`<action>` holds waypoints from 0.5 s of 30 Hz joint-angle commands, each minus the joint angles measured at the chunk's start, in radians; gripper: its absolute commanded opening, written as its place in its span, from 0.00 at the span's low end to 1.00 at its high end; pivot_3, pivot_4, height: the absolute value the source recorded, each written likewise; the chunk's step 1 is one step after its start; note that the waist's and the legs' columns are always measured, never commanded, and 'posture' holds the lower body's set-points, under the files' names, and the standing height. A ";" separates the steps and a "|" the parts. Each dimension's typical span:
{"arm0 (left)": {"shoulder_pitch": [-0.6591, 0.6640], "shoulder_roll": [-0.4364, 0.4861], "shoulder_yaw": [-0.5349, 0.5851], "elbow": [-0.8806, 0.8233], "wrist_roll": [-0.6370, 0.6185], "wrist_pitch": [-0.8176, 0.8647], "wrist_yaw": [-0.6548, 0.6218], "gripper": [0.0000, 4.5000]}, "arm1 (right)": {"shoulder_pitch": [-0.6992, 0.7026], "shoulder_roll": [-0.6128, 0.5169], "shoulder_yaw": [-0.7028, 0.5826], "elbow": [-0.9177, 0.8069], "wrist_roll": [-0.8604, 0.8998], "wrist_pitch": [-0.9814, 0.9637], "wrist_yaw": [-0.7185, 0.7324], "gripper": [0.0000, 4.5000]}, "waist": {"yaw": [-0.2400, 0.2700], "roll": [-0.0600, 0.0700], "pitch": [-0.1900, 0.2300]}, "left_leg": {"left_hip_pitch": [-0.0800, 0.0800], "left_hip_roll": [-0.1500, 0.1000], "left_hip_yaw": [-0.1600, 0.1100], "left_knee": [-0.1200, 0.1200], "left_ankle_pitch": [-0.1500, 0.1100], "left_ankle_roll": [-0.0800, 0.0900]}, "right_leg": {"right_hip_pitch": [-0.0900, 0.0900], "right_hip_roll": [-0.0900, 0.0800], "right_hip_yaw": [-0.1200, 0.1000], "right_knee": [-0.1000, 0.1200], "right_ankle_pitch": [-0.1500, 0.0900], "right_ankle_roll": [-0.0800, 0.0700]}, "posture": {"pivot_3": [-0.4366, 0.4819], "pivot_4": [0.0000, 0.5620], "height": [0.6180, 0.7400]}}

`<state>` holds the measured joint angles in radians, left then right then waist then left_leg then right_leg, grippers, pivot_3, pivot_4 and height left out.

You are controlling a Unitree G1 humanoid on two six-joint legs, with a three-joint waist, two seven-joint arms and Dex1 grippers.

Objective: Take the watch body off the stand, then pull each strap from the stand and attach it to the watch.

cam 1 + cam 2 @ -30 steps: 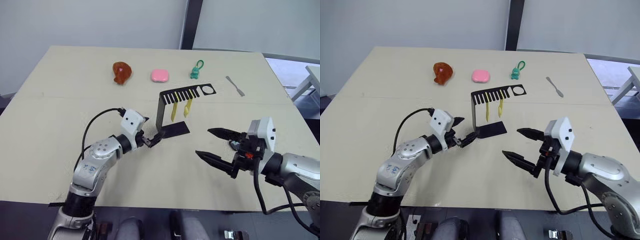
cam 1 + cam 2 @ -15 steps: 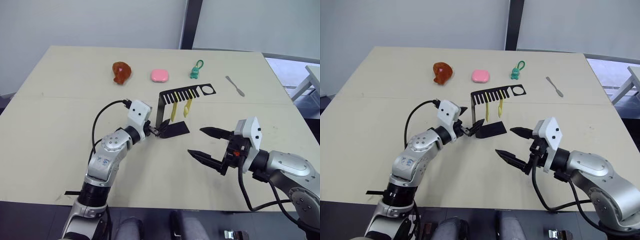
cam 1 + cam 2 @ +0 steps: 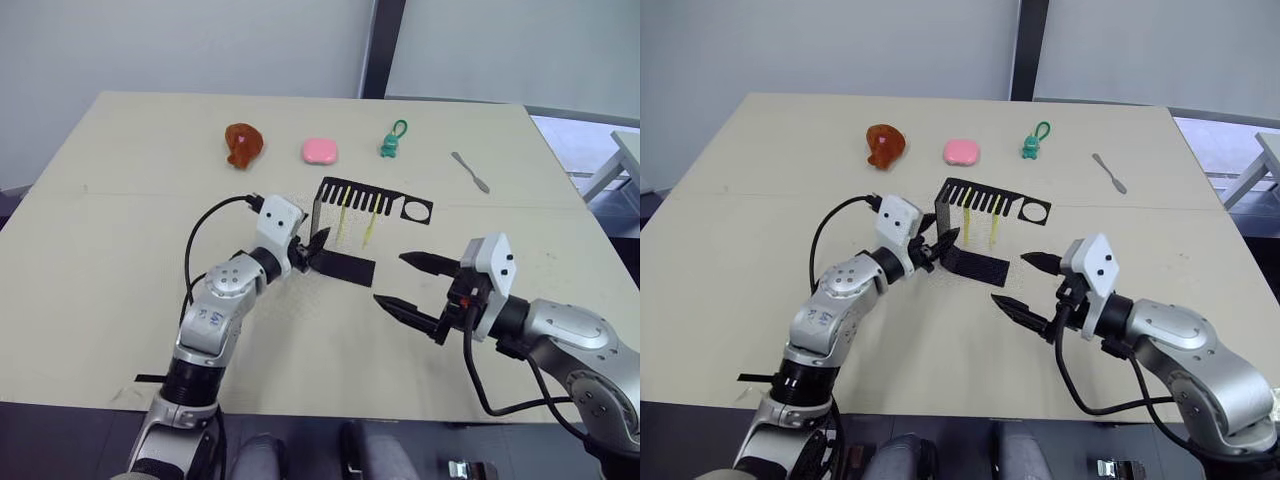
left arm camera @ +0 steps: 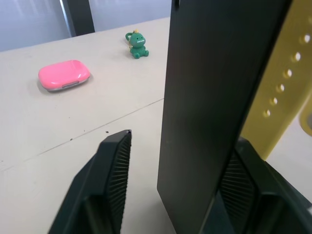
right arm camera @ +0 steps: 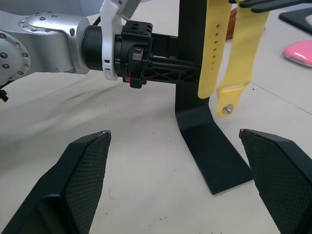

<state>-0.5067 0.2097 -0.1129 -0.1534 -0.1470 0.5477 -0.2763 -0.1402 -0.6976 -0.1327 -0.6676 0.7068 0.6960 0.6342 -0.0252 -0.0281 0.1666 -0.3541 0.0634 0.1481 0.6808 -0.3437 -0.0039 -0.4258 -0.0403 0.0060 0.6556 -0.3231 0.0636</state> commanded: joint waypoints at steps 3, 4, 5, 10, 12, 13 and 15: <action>-0.036 -0.015 0.005 0.024 0.028 -0.044 0.012 0.60 | -0.015 0.007 -0.009 -0.019 -0.006 -0.019 -0.013 1.00 | 0.000 0.000 0.000 | 0.000 0.000 0.000 0.000 0.000 0.000 | 0.000 0.000 0.000 0.000 0.000 0.000 | 0.48 0.27 1.00; -0.041 -0.018 0.006 0.031 0.031 -0.049 0.014 0.60 | -0.019 0.007 -0.010 -0.020 -0.004 -0.017 -0.015 1.00 | 0.000 0.000 0.000 | 0.000 0.000 0.000 0.000 0.000 0.000 | 0.000 0.000 0.000 0.000 0.000 0.000 | 0.48 0.27 1.00; -0.044 -0.021 0.006 0.035 0.033 -0.051 0.015 0.60 | -0.023 0.009 -0.013 -0.020 0.000 -0.015 -0.017 1.00 | 0.000 0.000 0.000 | 0.000 0.000 0.000 0.000 0.000 0.000 | 0.000 0.000 0.000 0.000 0.000 0.000 | 0.48 0.27 1.00; -0.049 -0.041 0.001 0.047 0.035 -0.063 0.015 0.60 | -0.031 0.015 -0.014 -0.019 0.003 -0.011 -0.023 1.00 | 0.000 0.000 0.000 | 0.000 0.000 0.000 0.000 0.000 0.000 | 0.000 0.000 0.000 0.000 0.000 0.000 | 0.48 0.27 1.00; -0.049 -0.050 -0.004 0.051 0.039 -0.065 0.015 0.48 | -0.029 0.015 -0.013 -0.020 0.002 -0.012 -0.025 1.00 | 0.000 0.000 0.000 | 0.000 0.000 0.000 0.000 0.000 0.000 | 0.000 0.000 0.000 0.000 0.000 0.000 | 0.48 0.27 1.00; -0.049 -0.053 -0.007 0.054 0.042 -0.067 0.016 0.41 | -0.028 0.015 -0.013 -0.021 0.002 -0.011 -0.026 1.00 | 0.000 0.000 0.000 | 0.000 0.000 0.000 0.000 0.000 0.000 | 0.000 0.000 0.000 0.000 0.000 0.000 | 0.48 0.27 1.00; -0.051 -0.056 -0.012 0.064 0.055 -0.066 0.022 0.20 | -0.025 0.014 -0.018 -0.023 0.005 -0.009 -0.028 1.00 | 0.000 0.000 0.000 | 0.000 0.000 0.000 0.000 0.000 0.000 | 0.000 0.000 0.000 0.000 0.000 0.000 | 0.48 0.27 1.00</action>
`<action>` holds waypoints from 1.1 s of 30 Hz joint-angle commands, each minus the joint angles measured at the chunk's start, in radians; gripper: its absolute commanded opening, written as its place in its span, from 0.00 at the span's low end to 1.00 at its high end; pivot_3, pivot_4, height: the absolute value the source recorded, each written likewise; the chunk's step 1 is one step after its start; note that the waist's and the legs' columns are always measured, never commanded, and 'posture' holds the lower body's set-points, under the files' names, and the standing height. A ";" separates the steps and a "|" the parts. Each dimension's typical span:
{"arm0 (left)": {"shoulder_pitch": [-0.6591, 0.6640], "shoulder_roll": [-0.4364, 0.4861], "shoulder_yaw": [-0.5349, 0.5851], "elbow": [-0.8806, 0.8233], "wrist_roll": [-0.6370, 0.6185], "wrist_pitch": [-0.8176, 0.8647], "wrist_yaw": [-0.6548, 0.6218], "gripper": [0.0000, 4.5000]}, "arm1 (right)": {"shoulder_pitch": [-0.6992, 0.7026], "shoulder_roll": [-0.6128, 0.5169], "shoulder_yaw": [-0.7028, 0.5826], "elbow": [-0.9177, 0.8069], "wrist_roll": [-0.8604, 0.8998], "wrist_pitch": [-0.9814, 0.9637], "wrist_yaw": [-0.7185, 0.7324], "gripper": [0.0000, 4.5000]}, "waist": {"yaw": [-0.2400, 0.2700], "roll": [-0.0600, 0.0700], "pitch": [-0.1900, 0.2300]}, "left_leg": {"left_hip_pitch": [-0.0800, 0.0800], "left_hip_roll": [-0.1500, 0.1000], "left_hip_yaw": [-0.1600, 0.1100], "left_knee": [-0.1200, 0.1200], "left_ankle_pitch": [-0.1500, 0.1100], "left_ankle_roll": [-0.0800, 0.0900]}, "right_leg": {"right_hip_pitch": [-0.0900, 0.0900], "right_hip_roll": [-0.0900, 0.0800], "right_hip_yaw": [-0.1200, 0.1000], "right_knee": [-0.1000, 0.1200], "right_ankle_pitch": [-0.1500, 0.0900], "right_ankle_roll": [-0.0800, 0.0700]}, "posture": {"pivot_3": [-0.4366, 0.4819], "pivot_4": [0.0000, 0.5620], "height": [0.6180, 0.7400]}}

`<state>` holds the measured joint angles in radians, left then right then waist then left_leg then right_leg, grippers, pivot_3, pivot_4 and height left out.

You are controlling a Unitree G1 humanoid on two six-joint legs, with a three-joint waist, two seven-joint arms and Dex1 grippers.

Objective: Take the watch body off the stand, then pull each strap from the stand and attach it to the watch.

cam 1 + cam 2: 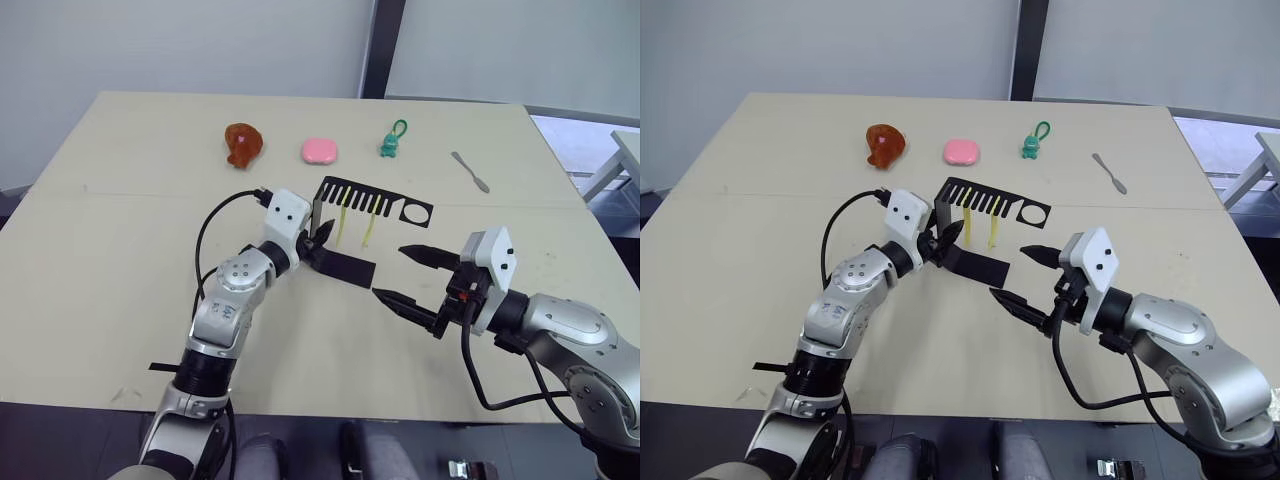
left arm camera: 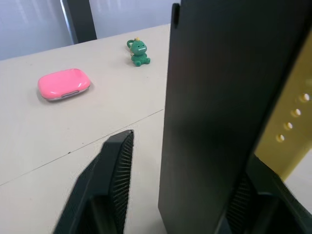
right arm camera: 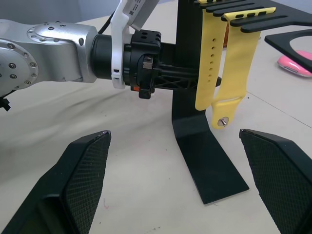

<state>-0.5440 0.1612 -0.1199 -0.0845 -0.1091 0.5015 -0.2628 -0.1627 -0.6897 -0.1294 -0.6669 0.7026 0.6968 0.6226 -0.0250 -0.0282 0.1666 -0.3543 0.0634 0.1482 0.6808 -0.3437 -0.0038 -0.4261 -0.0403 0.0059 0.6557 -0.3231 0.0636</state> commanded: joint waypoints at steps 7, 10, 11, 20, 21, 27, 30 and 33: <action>-0.028 -0.021 -0.002 0.037 0.044 -0.028 0.037 0.01 | 0.004 -0.002 -0.035 -0.029 0.016 -0.005 -0.017 1.00 | 0.000 0.000 0.000 | 0.000 0.000 0.000 0.000 0.000 0.000 | 0.000 0.000 0.000 0.000 0.000 0.000 | 0.48 0.27 1.00; -0.039 -0.031 0.002 0.053 0.055 -0.037 0.051 0.01 | 0.005 -0.003 -0.036 -0.031 0.015 -0.004 -0.018 1.00 | 0.000 0.000 0.000 | 0.000 0.000 0.000 0.000 0.000 0.000 | 0.000 0.000 0.000 0.000 0.000 0.000 | 0.48 0.27 1.00; -0.046 -0.036 0.008 0.061 0.058 -0.042 0.062 0.01 | 0.006 -0.002 -0.037 -0.033 0.014 -0.004 -0.021 1.00 | 0.000 0.000 0.000 | 0.000 0.000 0.000 0.000 0.000 0.000 | 0.000 0.000 0.000 0.000 0.000 0.000 | 0.48 0.27 1.00; -0.130 -0.078 0.035 0.162 0.085 -0.086 0.149 0.01 | -0.055 0.052 0.017 -0.047 -0.049 0.032 -0.173 1.00 | -0.002 0.000 0.000 | 0.000 0.000 0.000 0.000 0.000 0.000 | -0.001 0.000 0.000 0.000 0.000 0.000 | 0.48 0.27 1.00; -0.139 -0.083 0.035 0.173 0.088 -0.091 0.154 0.01 | -0.068 0.065 0.028 -0.047 -0.064 0.042 -0.201 1.00 | 0.000 0.000 0.000 | 0.000 0.000 0.000 0.000 0.000 0.000 | -0.001 0.000 0.000 0.001 0.000 0.000 | 0.48 0.27 1.00; -0.166 -0.109 0.033 0.235 0.107 -0.125 0.190 0.01 | -0.150 0.204 0.091 -0.051 -0.118 0.159 -0.408 1.00 | 0.000 0.000 0.000 | -0.001 0.000 0.001 0.000 0.000 0.000 | -0.002 0.000 0.000 0.001 0.000 0.000 | 0.48 0.27 1.00; -0.167 -0.115 0.038 0.259 0.110 -0.142 0.199 0.01 | -0.177 0.273 0.136 -0.042 -0.147 0.200 -0.474 1.00 | -0.001 0.000 0.000 | -0.001 0.000 0.001 0.000 0.000 0.000 | -0.003 0.000 0.000 0.001 0.000 0.000 | 0.48 0.27 1.00; -0.164 -0.123 0.040 0.267 0.110 -0.149 0.203 0.01 | -0.207 0.359 0.150 -0.021 -0.176 0.225 -0.547 1.00 | 0.000 0.000 0.000 | -0.002 0.000 0.001 0.000 0.000 0.000 | -0.003 0.000 0.000 0.001 0.000 0.000 | 0.48 0.27 1.00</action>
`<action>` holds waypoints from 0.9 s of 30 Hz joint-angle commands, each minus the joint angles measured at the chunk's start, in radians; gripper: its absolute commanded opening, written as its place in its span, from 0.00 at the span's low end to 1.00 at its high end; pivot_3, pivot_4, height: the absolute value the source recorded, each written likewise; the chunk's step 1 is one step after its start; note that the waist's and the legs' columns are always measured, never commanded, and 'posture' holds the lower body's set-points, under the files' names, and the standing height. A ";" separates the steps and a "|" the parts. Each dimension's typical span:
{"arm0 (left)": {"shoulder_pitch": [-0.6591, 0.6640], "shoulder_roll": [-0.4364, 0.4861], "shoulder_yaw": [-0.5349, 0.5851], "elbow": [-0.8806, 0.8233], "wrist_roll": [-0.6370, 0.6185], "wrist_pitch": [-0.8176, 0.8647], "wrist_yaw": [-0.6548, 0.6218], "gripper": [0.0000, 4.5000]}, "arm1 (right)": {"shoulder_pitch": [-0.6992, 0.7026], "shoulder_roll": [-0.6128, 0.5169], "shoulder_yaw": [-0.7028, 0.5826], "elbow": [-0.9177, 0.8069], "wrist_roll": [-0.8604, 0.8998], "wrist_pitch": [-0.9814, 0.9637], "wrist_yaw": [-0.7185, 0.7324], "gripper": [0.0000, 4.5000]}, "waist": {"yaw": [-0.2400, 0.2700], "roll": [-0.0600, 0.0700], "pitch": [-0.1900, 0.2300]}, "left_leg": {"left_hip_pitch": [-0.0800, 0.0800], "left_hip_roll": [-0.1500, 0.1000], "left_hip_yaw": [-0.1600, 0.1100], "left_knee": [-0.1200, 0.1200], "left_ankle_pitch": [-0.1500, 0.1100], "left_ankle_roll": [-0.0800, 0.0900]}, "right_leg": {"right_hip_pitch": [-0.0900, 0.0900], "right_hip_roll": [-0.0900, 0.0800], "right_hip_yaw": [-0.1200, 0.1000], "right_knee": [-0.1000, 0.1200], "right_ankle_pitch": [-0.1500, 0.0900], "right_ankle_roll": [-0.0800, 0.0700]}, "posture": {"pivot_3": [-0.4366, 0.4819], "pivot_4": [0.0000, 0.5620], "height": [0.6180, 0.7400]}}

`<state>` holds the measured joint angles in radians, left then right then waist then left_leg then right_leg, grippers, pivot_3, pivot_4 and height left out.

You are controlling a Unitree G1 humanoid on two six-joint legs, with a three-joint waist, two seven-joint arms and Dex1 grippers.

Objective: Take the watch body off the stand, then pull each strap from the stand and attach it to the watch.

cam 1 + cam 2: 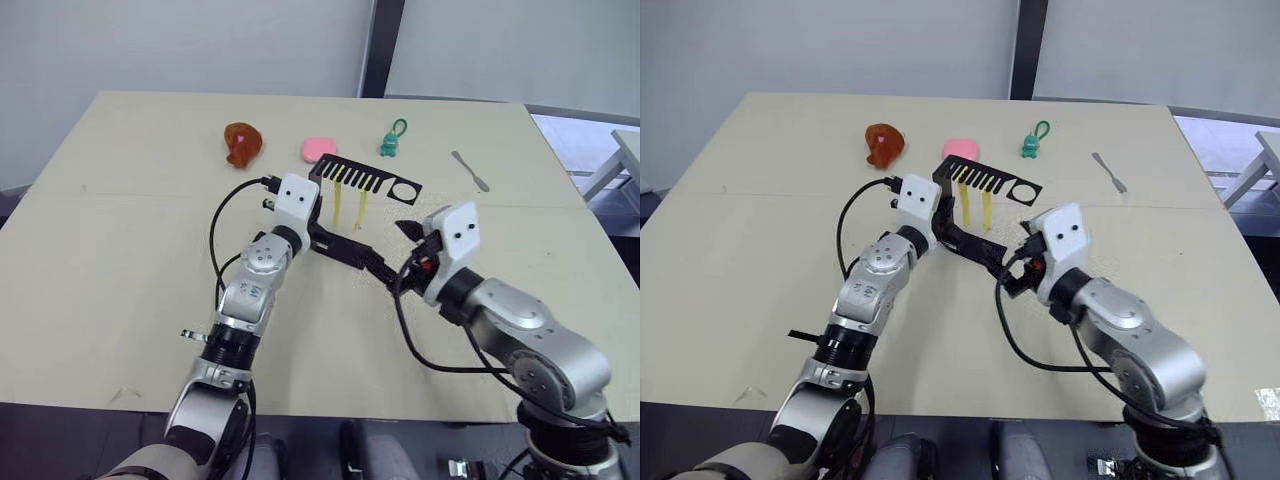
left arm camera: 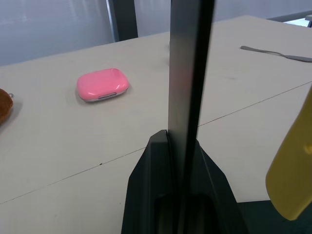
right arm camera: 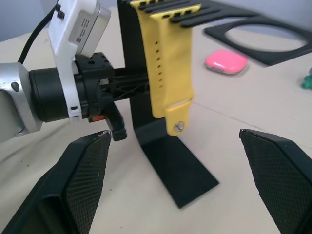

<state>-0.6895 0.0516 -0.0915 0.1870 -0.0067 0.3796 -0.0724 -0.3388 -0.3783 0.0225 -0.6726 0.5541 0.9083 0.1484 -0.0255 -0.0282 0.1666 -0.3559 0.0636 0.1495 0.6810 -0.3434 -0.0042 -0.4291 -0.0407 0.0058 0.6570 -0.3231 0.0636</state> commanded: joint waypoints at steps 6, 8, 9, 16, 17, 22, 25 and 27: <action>-0.014 -0.024 0.012 0.002 0.007 -0.037 0.017 0.01 | -0.095 0.122 0.023 0.049 -0.103 -0.002 -0.120 1.00 | 0.000 0.000 0.000 | 0.000 0.000 0.000 0.000 0.000 0.000 | 0.000 0.000 -0.001 0.000 0.000 0.000 | 0.48 0.27 1.00; -0.012 -0.025 0.014 0.003 0.006 -0.037 0.016 0.01 | -0.122 0.146 0.040 0.082 -0.134 -0.014 -0.131 1.00 | -0.001 0.000 0.000 | 0.000 0.000 0.000 0.000 0.000 0.000 | 0.000 0.000 -0.001 0.000 0.000 0.000 | 0.48 0.27 1.00; -0.011 -0.026 0.015 0.004 0.005 -0.036 0.016 0.01 | -0.134 0.157 0.046 0.099 -0.151 -0.020 -0.138 1.00 | -0.001 0.000 0.000 | 0.000 0.000 0.000 0.000 0.000 0.000 | 0.000 0.000 -0.001 0.000 0.000 0.000 | 0.48 0.27 1.00; -0.019 -0.032 0.011 -0.001 0.007 -0.030 0.016 0.01 | -0.178 0.205 0.062 0.157 -0.213 -0.041 -0.127 1.00 | -0.002 0.000 0.000 | -0.001 0.000 0.000 0.000 0.000 0.000 | 0.000 0.000 -0.001 0.000 0.000 0.000 | 0.48 0.27 1.00; -0.019 -0.032 0.011 -0.002 0.008 -0.029 0.016 0.01 | -0.181 0.208 0.063 0.160 -0.219 -0.043 -0.125 1.00 | -0.002 0.000 0.000 | -0.001 0.000 0.000 0.000 0.000 0.000 | 0.000 0.000 -0.001 0.000 0.000 0.000 | 0.48 0.27 1.00; -0.018 -0.032 0.011 -0.003 0.010 -0.029 0.015 0.00 | -0.200 0.223 0.078 0.189 -0.264 -0.069 -0.130 0.80 | -0.002 0.000 0.000 | -0.001 0.000 0.000 0.000 0.000 0.000 | 0.000 0.000 -0.001 0.000 0.000 0.000 | 0.48 0.27 1.00; -0.011 -0.034 0.010 -0.013 0.010 -0.025 0.015 0.00 | -0.200 0.224 0.095 0.187 -0.288 -0.084 -0.120 0.46 | -0.002 0.000 0.000 | -0.001 0.000 0.000 0.000 0.000 0.000 | -0.001 0.000 -0.001 0.000 0.000 0.000 | 0.48 0.27 1.00; -0.006 -0.036 0.006 -0.019 0.012 -0.023 0.015 0.00 | -0.200 0.217 0.106 0.181 -0.305 -0.093 -0.113 0.23 | -0.002 0.000 0.000 | -0.001 0.000 0.000 0.000 0.000 0.000 | -0.001 0.000 -0.001 0.000 0.000 0.000 | 0.48 0.27 1.00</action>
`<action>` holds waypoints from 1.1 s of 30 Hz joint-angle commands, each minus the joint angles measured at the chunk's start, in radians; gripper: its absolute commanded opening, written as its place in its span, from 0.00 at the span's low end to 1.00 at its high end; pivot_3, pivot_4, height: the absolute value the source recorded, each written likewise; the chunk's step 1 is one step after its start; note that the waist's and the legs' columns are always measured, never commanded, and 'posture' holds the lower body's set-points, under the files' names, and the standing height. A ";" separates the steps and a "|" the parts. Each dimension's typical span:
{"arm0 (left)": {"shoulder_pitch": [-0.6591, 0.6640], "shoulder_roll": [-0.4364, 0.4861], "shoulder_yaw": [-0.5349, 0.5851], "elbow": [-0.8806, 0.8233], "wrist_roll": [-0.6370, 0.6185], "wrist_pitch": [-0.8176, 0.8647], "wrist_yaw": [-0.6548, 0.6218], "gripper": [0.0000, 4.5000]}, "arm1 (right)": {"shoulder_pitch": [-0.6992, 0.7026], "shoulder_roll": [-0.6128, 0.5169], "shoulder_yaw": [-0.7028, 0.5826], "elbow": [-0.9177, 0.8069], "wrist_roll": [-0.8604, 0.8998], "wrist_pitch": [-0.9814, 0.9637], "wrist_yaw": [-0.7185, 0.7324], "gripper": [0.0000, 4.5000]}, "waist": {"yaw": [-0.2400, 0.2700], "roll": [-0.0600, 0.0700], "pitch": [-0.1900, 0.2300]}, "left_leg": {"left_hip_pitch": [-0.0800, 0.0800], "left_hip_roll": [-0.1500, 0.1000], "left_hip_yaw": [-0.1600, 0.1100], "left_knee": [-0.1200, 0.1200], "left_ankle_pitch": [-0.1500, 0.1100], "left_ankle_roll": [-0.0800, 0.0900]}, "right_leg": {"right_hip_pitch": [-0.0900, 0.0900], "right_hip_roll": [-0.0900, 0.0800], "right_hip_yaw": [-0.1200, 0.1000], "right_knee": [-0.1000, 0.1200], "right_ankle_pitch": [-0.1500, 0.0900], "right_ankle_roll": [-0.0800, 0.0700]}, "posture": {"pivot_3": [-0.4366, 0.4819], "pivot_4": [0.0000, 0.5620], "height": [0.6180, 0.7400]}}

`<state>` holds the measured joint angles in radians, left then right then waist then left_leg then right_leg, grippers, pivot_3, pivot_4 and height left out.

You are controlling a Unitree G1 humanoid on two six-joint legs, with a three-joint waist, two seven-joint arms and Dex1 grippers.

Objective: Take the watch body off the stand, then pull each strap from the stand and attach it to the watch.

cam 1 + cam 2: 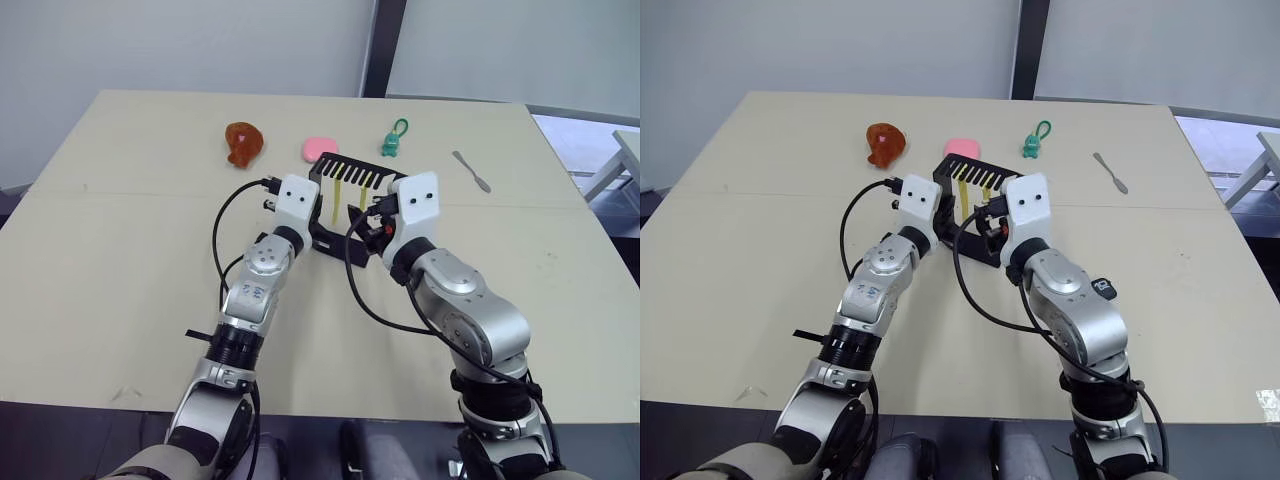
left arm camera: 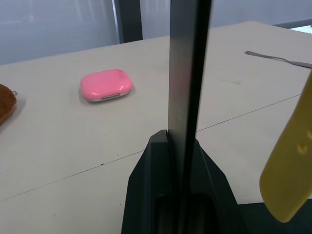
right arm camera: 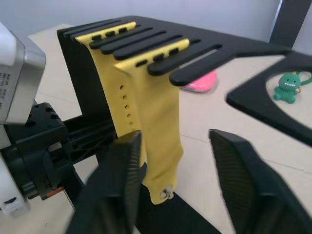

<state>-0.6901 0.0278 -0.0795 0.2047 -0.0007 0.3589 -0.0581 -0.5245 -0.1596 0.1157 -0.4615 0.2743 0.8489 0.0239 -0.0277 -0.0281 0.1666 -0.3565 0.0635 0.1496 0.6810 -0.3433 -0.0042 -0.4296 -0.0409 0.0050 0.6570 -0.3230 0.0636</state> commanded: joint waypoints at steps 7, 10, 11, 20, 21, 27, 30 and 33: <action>0.017 -0.009 -0.017 -0.059 0.016 -0.001 -0.006 0.00 | 0.009 -0.039 0.043 -0.092 -0.081 -0.071 0.033 0.01 | 0.000 0.000 0.000 | 0.000 0.000 0.000 0.000 0.000 0.000 | 0.000 0.000 0.000 0.000 0.000 0.000 | 0.48 0.27 1.00; 0.019 -0.007 -0.022 -0.058 0.020 -0.003 -0.010 0.00 | 0.008 -0.055 0.059 -0.112 -0.113 -0.102 0.040 0.01 | 0.000 0.000 0.000 | -0.001 0.000 0.000 0.000 0.000 0.000 | -0.001 0.000 0.000 0.000 0.000 0.000 | 0.48 0.27 1.00; 0.019 -0.006 -0.024 -0.059 0.020 -0.003 -0.012 0.00 | 0.007 -0.058 0.062 -0.115 -0.121 -0.109 0.041 0.01 | 0.000 0.000 0.000 | -0.001 0.000 0.000 0.000 0.000 0.000 | -0.001 0.000 0.000 0.000 0.000 0.000 | 0.48 0.27 1.00; 0.014 -0.004 -0.024 -0.048 0.024 -0.008 -0.013 0.00 | 0.011 -0.062 0.067 -0.120 -0.151 -0.118 0.058 0.01 | -0.001 0.000 0.000 | -0.002 0.000 0.000 0.000 0.000 0.000 | -0.002 0.000 0.000 0.000 0.000 0.000 | 0.48 0.27 1.00; 0.012 -0.003 -0.023 -0.047 0.024 -0.009 -0.013 0.00 | 0.010 -0.063 0.066 -0.120 -0.153 -0.120 0.060 0.01 | -0.001 0.000 0.000 | -0.002 0.000 0.000 0.000 0.000 0.000 | -0.002 0.000 0.000 0.000 0.000 0.000 | 0.48 0.27 1.00; 0.008 -0.002 -0.019 -0.036 0.026 -0.011 -0.006 0.00 | 0.014 -0.086 0.067 -0.125 -0.163 -0.145 0.093 0.01 | -0.001 0.000 0.000 | -0.002 0.000 0.000 0.000 0.000 0.000 | -0.002 0.000 0.000 0.000 0.000 0.000 | 0.48 0.27 1.00; 0.004 -0.003 -0.018 -0.030 0.027 -0.013 -0.003 0.00 | 0.043 -0.110 0.063 -0.140 -0.163 -0.152 0.118 0.01 | 0.000 0.000 0.000 | -0.002 0.000 0.000 0.000 0.000 0.000 | -0.002 0.000 0.000 -0.001 0.000 0.000 | 0.48 0.27 1.00; 0.004 -0.004 -0.017 -0.032 0.026 -0.012 -0.002 0.00 | 0.074 -0.130 0.058 -0.167 -0.160 -0.156 0.138 0.01 | 0.000 0.000 0.000 | -0.002 0.000 0.000 0.000 0.000 0.000 | -0.002 0.000 0.000 -0.001 0.000 0.000 | 0.48 0.27 1.00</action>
<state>-0.6714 0.0266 -0.0979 0.1754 0.0115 0.3576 -0.0662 -0.4488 -0.2844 0.1897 -0.5554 0.1154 0.7251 0.1387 -0.0276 -0.0280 0.1668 -0.3583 0.0635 0.1495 0.6806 -0.3433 -0.0041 -0.4311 -0.0409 0.0049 0.6561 -0.3231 0.0636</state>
